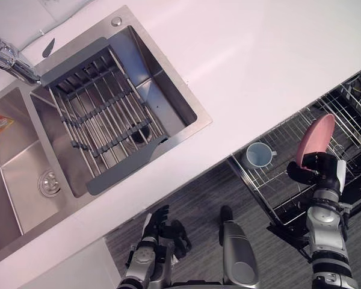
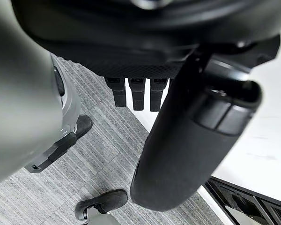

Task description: Walk over to the sink, pick up the cup, carry it to the dishwasher, place the cup inside the dishwasher, then close the dishwasher door

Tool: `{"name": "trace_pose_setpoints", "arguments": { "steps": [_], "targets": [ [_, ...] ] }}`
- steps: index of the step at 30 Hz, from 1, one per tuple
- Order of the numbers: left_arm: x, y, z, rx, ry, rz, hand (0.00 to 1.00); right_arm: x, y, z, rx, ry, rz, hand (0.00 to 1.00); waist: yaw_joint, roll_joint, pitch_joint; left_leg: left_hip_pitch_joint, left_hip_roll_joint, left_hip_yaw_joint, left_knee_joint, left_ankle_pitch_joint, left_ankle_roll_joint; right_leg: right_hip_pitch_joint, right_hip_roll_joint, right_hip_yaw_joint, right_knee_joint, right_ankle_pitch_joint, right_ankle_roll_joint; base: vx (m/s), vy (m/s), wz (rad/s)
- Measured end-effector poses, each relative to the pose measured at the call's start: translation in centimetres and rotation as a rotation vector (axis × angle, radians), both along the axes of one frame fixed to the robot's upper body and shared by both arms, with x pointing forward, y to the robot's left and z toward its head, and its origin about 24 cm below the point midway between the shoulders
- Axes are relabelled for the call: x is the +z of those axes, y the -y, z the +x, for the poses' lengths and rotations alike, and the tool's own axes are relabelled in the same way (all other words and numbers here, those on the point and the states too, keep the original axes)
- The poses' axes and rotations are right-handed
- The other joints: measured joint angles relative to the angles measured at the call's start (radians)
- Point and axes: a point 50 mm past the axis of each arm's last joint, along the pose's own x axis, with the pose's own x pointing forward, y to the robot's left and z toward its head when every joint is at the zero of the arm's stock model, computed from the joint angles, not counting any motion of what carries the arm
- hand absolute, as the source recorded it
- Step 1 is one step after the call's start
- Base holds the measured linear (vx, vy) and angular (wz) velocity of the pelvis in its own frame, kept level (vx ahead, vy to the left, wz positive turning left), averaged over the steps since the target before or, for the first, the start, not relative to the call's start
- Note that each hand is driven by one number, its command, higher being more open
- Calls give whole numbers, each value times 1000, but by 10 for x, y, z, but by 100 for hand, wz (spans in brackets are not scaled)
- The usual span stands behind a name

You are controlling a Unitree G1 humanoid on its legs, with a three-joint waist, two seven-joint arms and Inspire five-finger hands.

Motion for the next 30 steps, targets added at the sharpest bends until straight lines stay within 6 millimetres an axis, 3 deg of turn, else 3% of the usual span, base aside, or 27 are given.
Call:
{"name": "trace_pose_setpoints", "arguments": {
  "steps": [3, 7, 13, 14, 24, 30],
  "targets": [
    [0, 1, 1, -2, 1, 0, 90, 3, -17, 1, 68, 4, -55, 30, 2, -3, 1, 1, -1, -3, -3, 5, 0, 5, -1, -3, -7, 6, 1, -9, -1, 2],
    [1, 4, 3, -21, 7, 0, 90, -10, -33, -3, 103, -32, -39, 30, 14, -3, 2, 3, -3, -15, -24, 26, 0, 19, 0, -17, -38, 29, -1, -38, -5, 8],
    [3, 4, 6, -23, 15, 3, 90, -31, -34, -8, 73, -102, 21, 30, 26, -15, 8, 3, -4, -33, -31, 39, 2, 33, -1, -32, -57, 47, -4, -59, -12, 8],
    [3, 4, 6, -23, 15, 3, 90, -35, -34, -10, 58, -116, 36, 90, 26, -15, 8, 2, -4, -33, -32, 39, 2, 33, -1, -32, -59, 51, -5, -61, -8, 0],
    [5, 2, 10, -14, 18, 13, 90, -47, -22, -22, -75, -152, 92, 90, 43, -19, 9, 0, 13, -26, -21, 40, 4, 33, 17, -26, -63, 62, -9, -21, -22, -3],
    [5, 2, 12, 14, 16, 11, 90, -31, -23, -23, -93, -75, 71, 90, 49, -21, 9, -1, 16, -26, -19, 40, 4, 33, 20, -27, -64, 62, -9, 3, -6, 0]
  ]
}}
